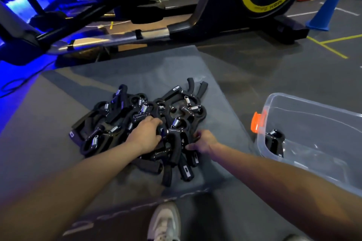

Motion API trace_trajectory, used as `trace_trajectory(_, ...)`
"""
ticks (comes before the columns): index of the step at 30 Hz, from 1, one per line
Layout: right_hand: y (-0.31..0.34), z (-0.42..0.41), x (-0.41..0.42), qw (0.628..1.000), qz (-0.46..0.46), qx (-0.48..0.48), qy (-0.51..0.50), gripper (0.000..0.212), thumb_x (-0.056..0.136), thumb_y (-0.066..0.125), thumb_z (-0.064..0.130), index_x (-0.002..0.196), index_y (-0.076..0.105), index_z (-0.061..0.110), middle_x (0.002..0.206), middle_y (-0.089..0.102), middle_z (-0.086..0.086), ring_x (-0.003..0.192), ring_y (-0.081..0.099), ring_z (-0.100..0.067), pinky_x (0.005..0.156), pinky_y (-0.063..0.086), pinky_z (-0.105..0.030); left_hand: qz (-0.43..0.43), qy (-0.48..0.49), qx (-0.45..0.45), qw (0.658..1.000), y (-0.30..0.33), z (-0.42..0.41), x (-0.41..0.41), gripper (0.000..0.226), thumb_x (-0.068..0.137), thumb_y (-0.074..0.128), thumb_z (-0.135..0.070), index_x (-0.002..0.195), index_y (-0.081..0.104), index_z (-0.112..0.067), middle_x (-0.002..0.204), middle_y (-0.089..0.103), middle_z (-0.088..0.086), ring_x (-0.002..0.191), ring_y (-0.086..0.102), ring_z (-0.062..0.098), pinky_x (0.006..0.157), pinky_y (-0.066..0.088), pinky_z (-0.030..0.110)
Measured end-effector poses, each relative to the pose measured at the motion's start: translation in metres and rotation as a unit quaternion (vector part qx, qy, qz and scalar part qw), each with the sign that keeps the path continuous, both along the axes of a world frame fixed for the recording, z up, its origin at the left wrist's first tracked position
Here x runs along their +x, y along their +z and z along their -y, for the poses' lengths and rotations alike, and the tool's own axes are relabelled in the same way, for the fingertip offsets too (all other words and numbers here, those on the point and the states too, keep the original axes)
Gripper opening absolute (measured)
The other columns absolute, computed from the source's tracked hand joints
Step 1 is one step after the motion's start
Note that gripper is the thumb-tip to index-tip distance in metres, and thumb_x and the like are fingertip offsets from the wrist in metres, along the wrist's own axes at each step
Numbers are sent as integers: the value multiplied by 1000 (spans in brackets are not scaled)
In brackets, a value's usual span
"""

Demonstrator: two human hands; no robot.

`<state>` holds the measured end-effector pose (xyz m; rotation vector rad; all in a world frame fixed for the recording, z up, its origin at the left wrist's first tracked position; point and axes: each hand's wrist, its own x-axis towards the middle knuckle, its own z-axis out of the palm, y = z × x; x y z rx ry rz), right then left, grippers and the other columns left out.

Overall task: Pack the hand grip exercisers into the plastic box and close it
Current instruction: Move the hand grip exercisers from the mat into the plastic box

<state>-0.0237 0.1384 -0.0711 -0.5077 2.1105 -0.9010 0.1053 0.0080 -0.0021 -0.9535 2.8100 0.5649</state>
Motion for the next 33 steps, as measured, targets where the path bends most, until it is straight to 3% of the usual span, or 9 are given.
trace_trajectory(3, -1, 1, 4, 1000, -8, 1, -15, 36, 71, 79, 10, 69, 45, 19, 76, 53, 1, 82, 49, -16, 71, 39, -23, -4, -4, 10, 1000, -5, -2, -1, 49, 85, 61, -16, 132, 46, -14, 129, 45, 7, 123, 47, 25, 106, 39, 40)
trace_trajectory(7, 5, -2, 6, 999, -23, 2, -35, 43, 70, 77, 4, 59, 38, 18, 61, 43, 5, 67, 44, -16, 52, 39, -17, -21, -2, 20, 1000, -3, -8, -11, 50, 86, 60, -17, 133, 45, -16, 130, 44, 5, 123, 47, 25, 105, 40, 40)
trace_trajectory(10, 16, -17, -6, 996, -83, 8, -42, 34, 66, 79, 11, 62, 46, 18, 69, 53, 0, 71, 49, -17, 65, 43, -24, -42, -3, 17, 999, 3, -16, -22, 49, 87, 59, -17, 133, 45, -17, 131, 43, 6, 124, 45, 26, 106, 39, 39)
trace_trajectory(15, 40, -35, -29, 986, -119, -44, -108, 31, 66, 79, 8, 61, 51, 20, 76, 61, -4, 71, 57, -18, 74, 53, -34, -91, 18, 14, 996, 11, -22, -36, 45, 86, 57, -14, 130, 47, -17, 131, 43, 5, 123, 45, 25, 104, 40, 39)
trace_trajectory(18, 62, -63, -53, 974, -140, -74, -162, 23, 68, 78, 8, 83, 62, 14, 79, 60, -3, 74, 55, -17, 72, 47, -30, -122, -2, 16, 992, 19, -42, -66, 44, 87, 56, -14, 130, 48, -16, 132, 43, 6, 125, 44, 26, 105, 39, 40)
trace_trajectory(21, 72, -103, -84, 959, -147, -79, -228, 33, 70, 77, 10, 100, 64, 10, 85, 61, -1, 78, 57, -18, 76, 48, -30, -152, -35, 36, 987, 24, -77, -110, 44, 87, 57, -14, 131, 48, -13, 134, 44, 8, 127, 44, 27, 107, 37, 37)
trace_trajectory(24, 66, -146, -112, 943, -155, -58, -289, 32, 68, 76, 10, 98, 67, 7, 91, 70, -4, 82, 64, -20, 81, 52, -30, -173, -64, 77, 980, 18, -119, -153, 46, 88, 57, -12, 133, 47, -11, 137, 43, 10, 126, 46, 28, 108, 36, 35)
trace_trajectory(30, 44, -221, -155, 919, -125, -18, -373, 21, 68, 78, 6, 84, 65, 11, 73, 65, -5, 64, 62, -21, 58, 48, -25, -170, -133, 124, 969, -12, -185, -215, 49, 91, 49, -11, 140, 39, -12, 147, 36, 5, 133, 40, 22, 110, 33, 32)
trace_trajectory(33, 24, -239, -171, 910, -119, 13, -396, 23, 66, 79, 7, 81, 63, 14, 78, 65, -5, 71, 61, -20, 72, 54, -31, -141, -150, 112, 972, -30, -192, -239, 54, 92, 45, -7, 144, 32, -10, 154, 27, 5, 142, 28, 21, 118, 23, 31)
